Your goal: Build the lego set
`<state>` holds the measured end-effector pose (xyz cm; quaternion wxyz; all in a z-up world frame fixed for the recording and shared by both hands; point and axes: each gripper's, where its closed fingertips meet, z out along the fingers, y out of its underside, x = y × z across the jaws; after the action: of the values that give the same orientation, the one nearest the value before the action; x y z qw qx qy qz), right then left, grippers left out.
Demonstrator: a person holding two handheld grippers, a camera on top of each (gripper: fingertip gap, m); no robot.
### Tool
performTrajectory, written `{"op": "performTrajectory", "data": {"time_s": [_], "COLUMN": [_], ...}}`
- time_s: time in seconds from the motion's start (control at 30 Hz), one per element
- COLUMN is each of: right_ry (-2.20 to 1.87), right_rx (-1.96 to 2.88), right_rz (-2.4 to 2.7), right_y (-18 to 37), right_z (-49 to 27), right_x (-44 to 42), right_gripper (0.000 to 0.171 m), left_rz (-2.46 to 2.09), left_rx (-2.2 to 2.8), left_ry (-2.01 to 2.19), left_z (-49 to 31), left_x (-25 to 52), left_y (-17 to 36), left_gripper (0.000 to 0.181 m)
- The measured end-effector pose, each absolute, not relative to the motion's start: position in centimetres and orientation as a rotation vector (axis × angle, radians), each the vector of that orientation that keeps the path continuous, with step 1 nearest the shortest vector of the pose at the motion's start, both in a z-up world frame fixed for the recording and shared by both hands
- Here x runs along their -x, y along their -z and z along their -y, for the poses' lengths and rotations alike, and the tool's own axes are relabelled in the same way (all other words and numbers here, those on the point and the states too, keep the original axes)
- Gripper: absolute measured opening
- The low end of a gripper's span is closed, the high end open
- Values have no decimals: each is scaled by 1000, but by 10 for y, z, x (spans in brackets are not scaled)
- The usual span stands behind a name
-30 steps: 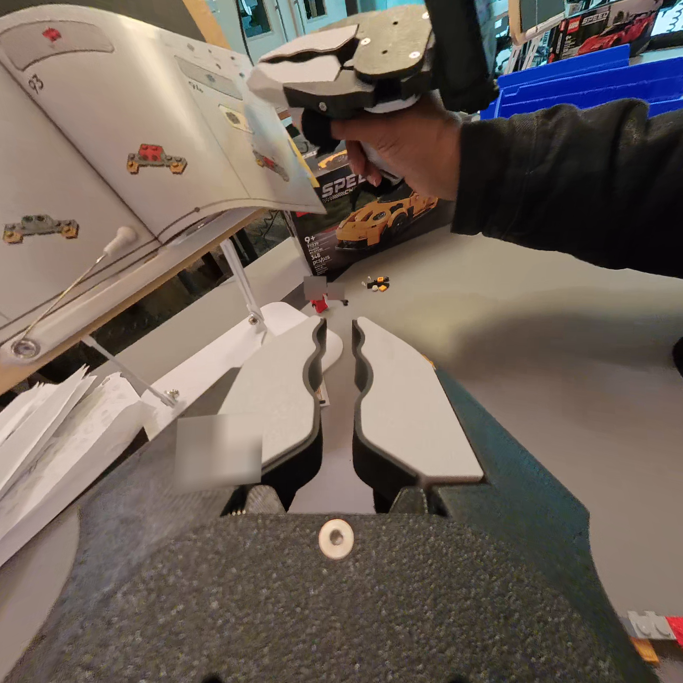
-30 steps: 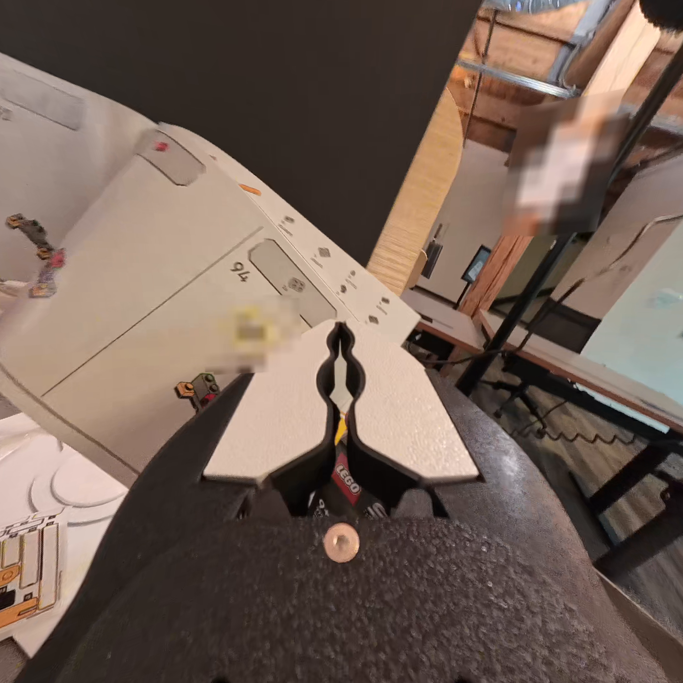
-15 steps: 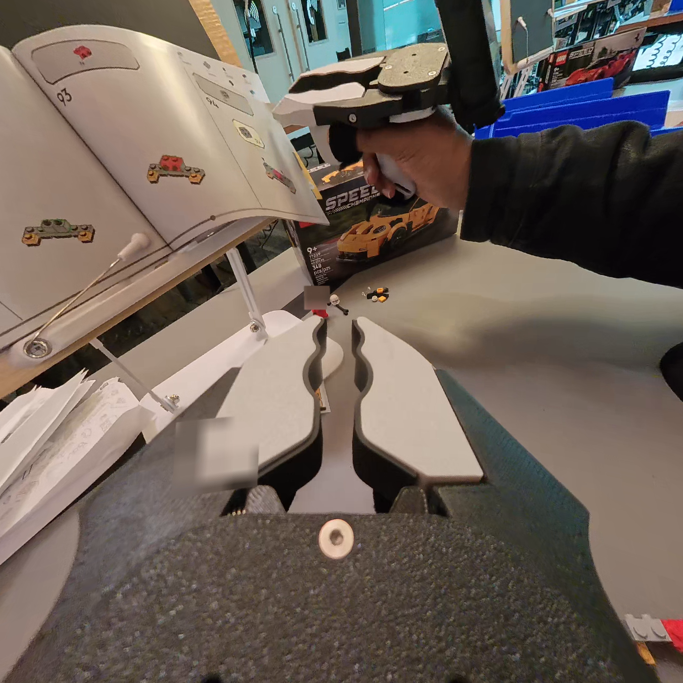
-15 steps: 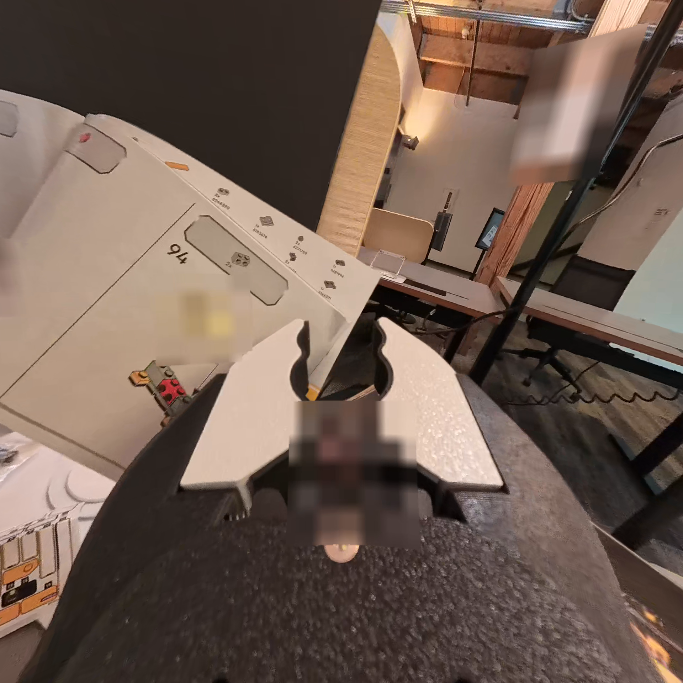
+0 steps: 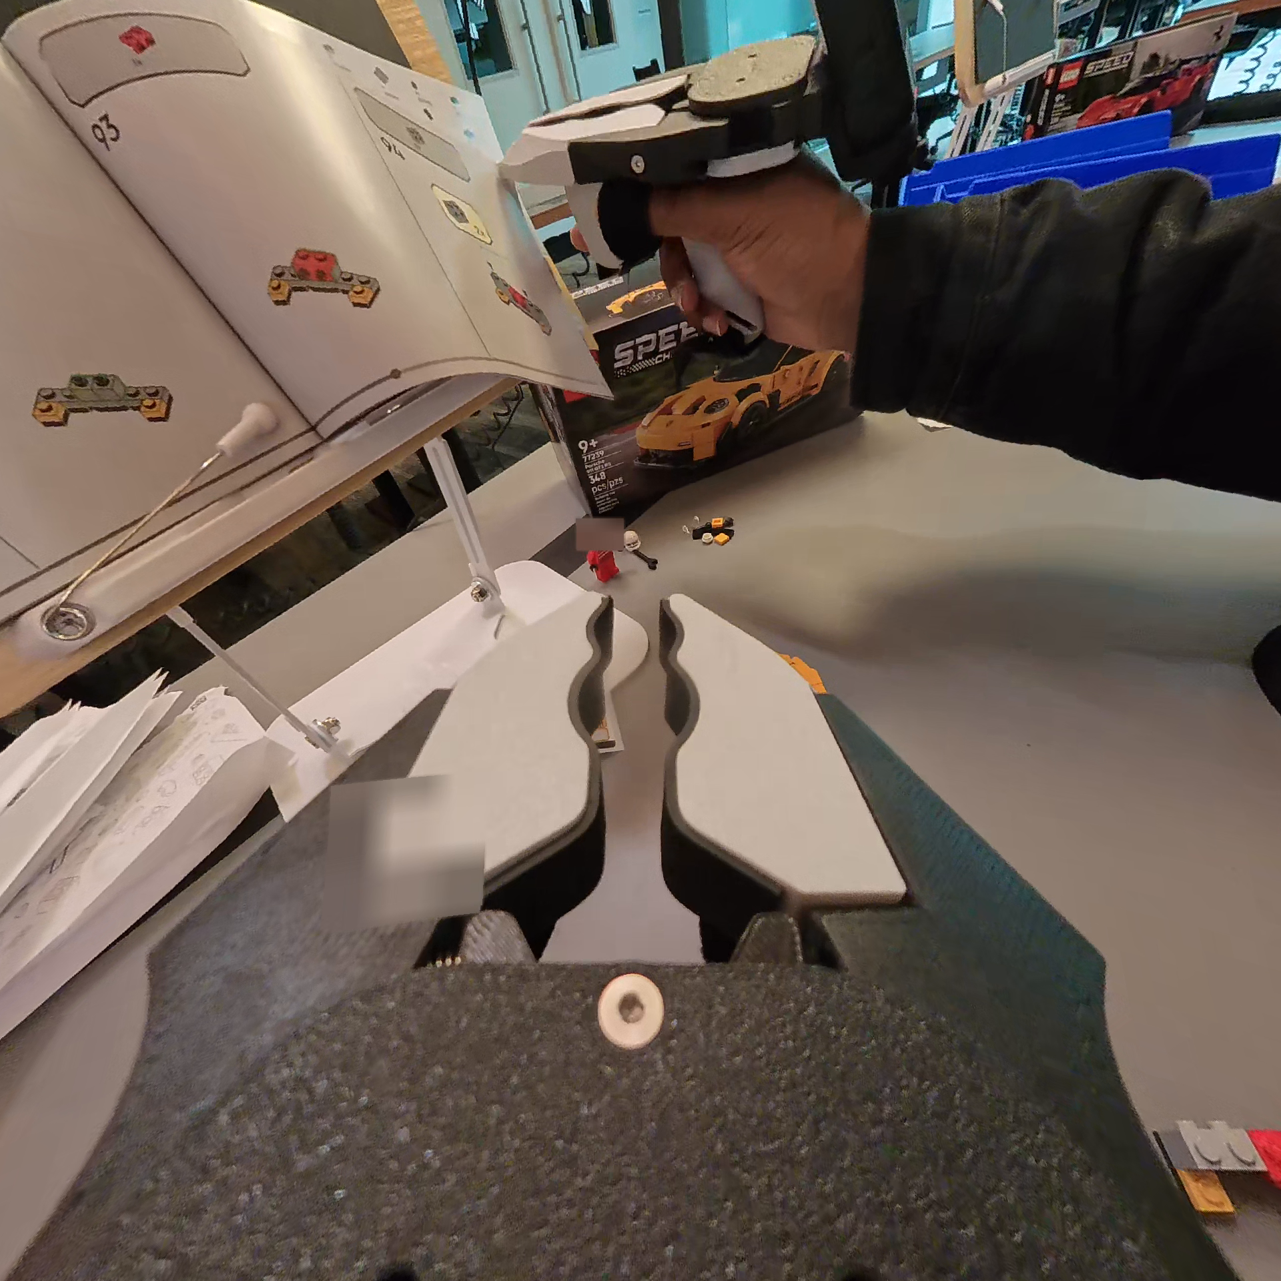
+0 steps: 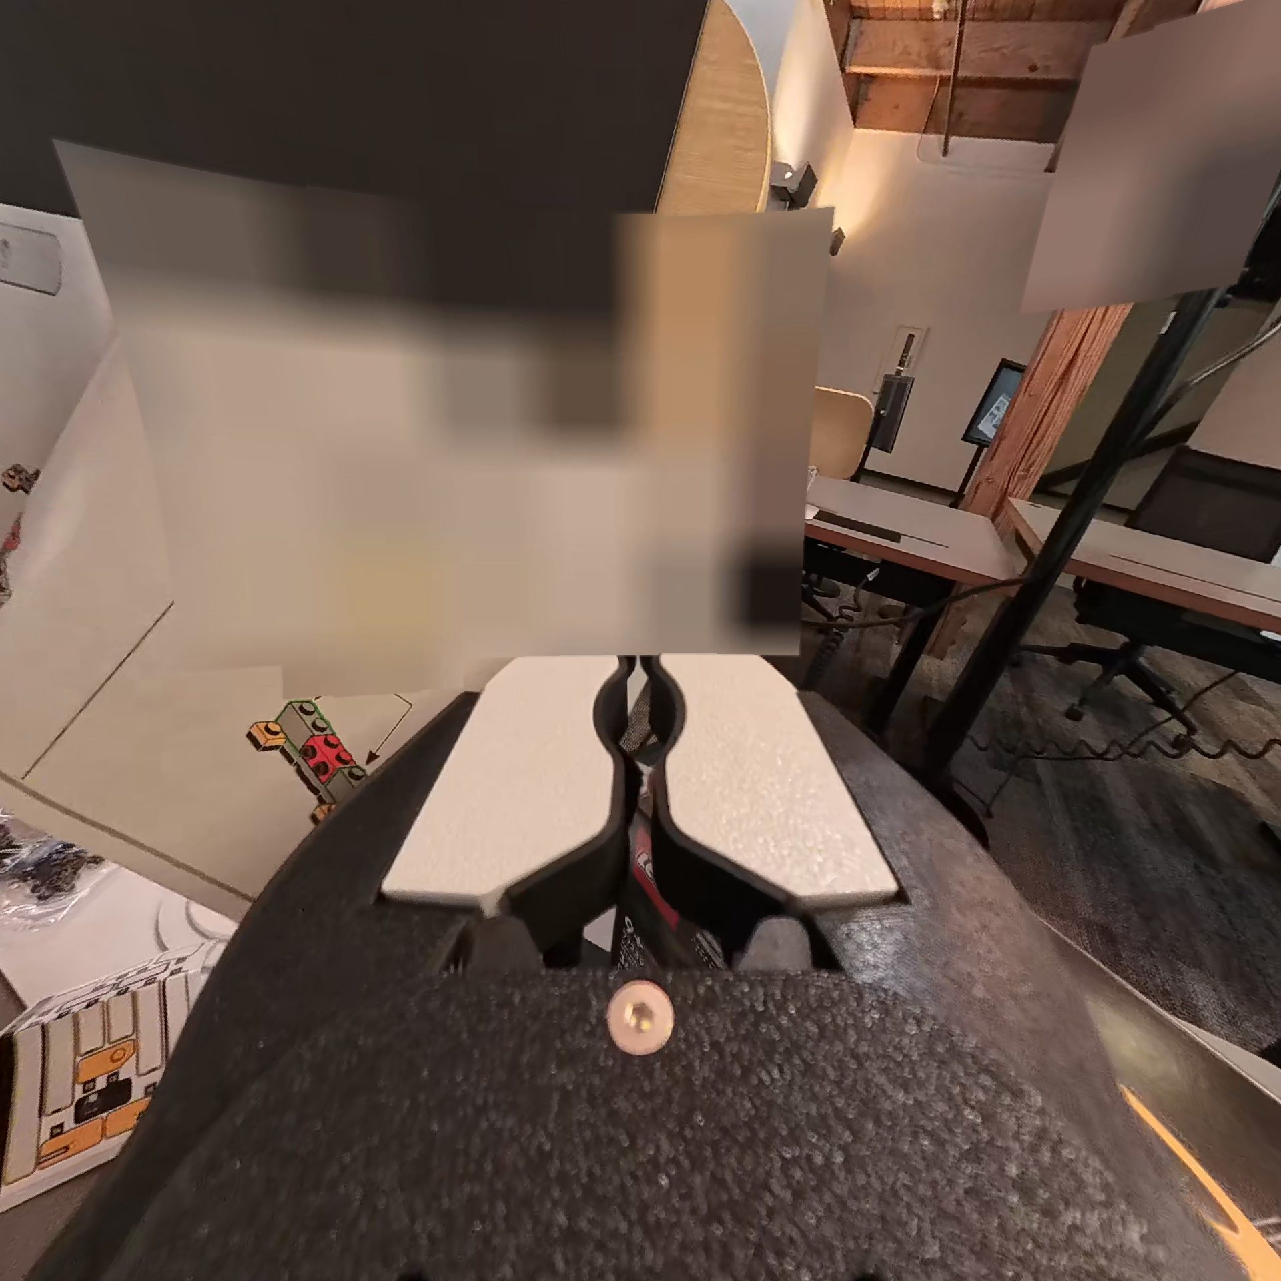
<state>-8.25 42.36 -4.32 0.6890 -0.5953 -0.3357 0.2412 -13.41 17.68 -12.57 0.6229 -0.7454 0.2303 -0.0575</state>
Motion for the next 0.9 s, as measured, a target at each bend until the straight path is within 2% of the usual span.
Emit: {"op": "performTrajectory", "data": {"time_s": [0.5, 0.77, 0.9], "right_ry": [-518, -586, -526], "right_rx": [1127, 1101, 1036], "right_rz": [904, 994, 1102], "right_y": [36, 20, 17], "right_z": [-376, -348, -328], "right_x": [87, 89, 91], "right_gripper": [0, 0, 0], "left_rz": [-533, -576, -464], "left_rx": [1687, 1571, 1527], "left_ry": [130, 9, 300], "left_z": [-180, -246, -274], "left_x": [129, 106, 95], "left_y": [118, 68, 26], "left_gripper": [12, 27, 23]}}
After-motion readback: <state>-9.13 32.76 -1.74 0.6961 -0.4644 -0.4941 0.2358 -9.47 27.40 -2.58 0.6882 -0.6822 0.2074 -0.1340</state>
